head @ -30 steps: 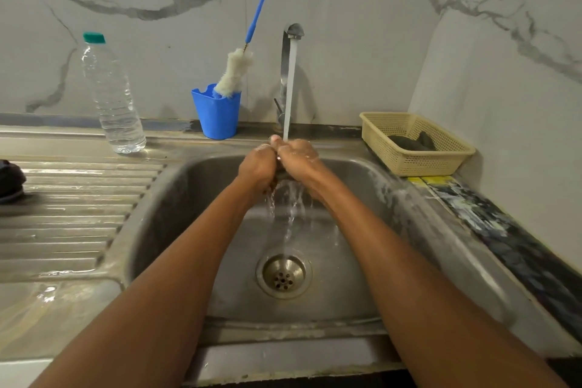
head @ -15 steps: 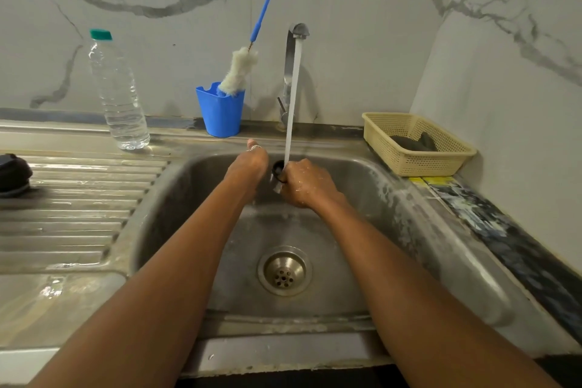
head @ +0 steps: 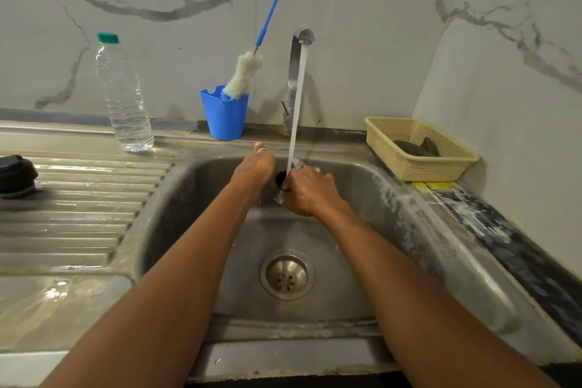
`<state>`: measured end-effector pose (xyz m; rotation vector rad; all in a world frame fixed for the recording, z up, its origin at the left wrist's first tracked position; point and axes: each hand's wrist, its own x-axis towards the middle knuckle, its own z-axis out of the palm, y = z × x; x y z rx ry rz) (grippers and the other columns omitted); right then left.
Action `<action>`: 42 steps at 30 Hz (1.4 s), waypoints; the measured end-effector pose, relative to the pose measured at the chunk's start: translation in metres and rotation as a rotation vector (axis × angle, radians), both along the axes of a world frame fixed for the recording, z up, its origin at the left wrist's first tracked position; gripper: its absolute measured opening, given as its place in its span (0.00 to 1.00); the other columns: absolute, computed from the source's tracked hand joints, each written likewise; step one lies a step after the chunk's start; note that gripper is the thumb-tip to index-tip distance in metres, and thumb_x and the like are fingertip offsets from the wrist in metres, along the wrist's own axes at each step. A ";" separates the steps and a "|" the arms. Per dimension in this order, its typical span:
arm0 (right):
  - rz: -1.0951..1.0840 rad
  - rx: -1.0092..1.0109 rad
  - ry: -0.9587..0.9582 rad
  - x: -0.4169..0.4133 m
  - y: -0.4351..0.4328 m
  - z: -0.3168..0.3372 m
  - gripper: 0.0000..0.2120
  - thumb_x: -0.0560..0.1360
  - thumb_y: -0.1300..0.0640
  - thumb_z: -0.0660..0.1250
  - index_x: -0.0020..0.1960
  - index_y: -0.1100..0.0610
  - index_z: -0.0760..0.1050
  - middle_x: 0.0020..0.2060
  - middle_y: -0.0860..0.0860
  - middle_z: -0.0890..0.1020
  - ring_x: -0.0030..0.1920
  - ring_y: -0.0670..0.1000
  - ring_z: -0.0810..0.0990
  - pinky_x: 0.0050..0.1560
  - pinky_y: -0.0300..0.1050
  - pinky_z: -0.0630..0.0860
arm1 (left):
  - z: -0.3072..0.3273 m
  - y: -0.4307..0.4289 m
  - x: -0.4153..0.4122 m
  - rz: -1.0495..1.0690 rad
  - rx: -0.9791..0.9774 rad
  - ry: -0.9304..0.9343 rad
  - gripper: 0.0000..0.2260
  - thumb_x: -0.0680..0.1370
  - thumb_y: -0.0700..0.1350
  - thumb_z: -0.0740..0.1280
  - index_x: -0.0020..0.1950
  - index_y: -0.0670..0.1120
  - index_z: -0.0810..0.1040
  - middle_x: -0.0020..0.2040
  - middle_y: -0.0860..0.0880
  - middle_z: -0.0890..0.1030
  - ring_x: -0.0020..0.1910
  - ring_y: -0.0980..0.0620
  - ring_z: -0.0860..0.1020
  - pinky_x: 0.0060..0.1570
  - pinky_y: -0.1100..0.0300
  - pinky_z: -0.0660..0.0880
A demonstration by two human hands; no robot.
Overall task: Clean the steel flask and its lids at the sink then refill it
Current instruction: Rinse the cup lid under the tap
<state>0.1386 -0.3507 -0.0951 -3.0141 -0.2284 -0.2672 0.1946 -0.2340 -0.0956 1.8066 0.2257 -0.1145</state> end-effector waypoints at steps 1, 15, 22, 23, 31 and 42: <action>-0.010 -0.017 0.007 -0.001 0.001 0.002 0.08 0.80 0.51 0.67 0.56 0.50 0.81 0.56 0.53 0.81 0.57 0.58 0.79 0.65 0.61 0.67 | 0.001 -0.002 0.001 0.002 0.007 0.004 0.25 0.85 0.53 0.54 0.72 0.35 0.71 0.70 0.34 0.74 0.70 0.34 0.73 0.70 0.41 0.71; -0.414 1.520 0.526 0.006 -0.010 0.027 0.07 0.83 0.61 0.59 0.51 0.59 0.75 0.43 0.58 0.83 0.47 0.57 0.84 0.57 0.58 0.80 | -0.003 -0.013 -0.001 -0.191 0.339 -0.192 0.23 0.86 0.58 0.54 0.59 0.43 0.79 0.48 0.45 0.81 0.46 0.50 0.78 0.43 0.57 0.73; -0.454 1.677 0.546 0.013 -0.011 0.025 0.13 0.83 0.59 0.57 0.41 0.56 0.75 0.34 0.55 0.81 0.38 0.53 0.81 0.44 0.55 0.81 | -0.004 -0.017 -0.006 -0.389 0.319 -0.136 0.19 0.81 0.46 0.63 0.70 0.42 0.68 0.58 0.43 0.79 0.53 0.46 0.80 0.52 0.51 0.79; -0.391 1.598 0.528 0.011 -0.009 0.026 0.12 0.83 0.58 0.60 0.42 0.56 0.77 0.37 0.55 0.82 0.39 0.53 0.81 0.48 0.54 0.83 | -0.003 -0.016 -0.006 -0.373 0.296 -0.121 0.18 0.82 0.46 0.61 0.70 0.40 0.68 0.54 0.42 0.79 0.47 0.47 0.80 0.43 0.54 0.78; -0.210 1.224 0.287 0.010 0.005 0.025 0.11 0.81 0.49 0.66 0.52 0.56 0.82 0.39 0.53 0.85 0.41 0.52 0.84 0.45 0.49 0.83 | -0.002 -0.011 -0.013 -0.228 0.379 -0.142 0.19 0.86 0.51 0.50 0.52 0.41 0.76 0.42 0.45 0.77 0.36 0.52 0.73 0.38 0.58 0.70; -0.108 1.131 0.233 0.017 0.001 0.023 0.14 0.82 0.47 0.64 0.52 0.56 0.81 0.45 0.55 0.86 0.47 0.54 0.86 0.52 0.51 0.84 | -0.001 -0.019 -0.004 -0.042 -0.066 0.019 0.19 0.85 0.54 0.57 0.55 0.40 0.80 0.40 0.43 0.82 0.39 0.46 0.82 0.31 0.57 0.72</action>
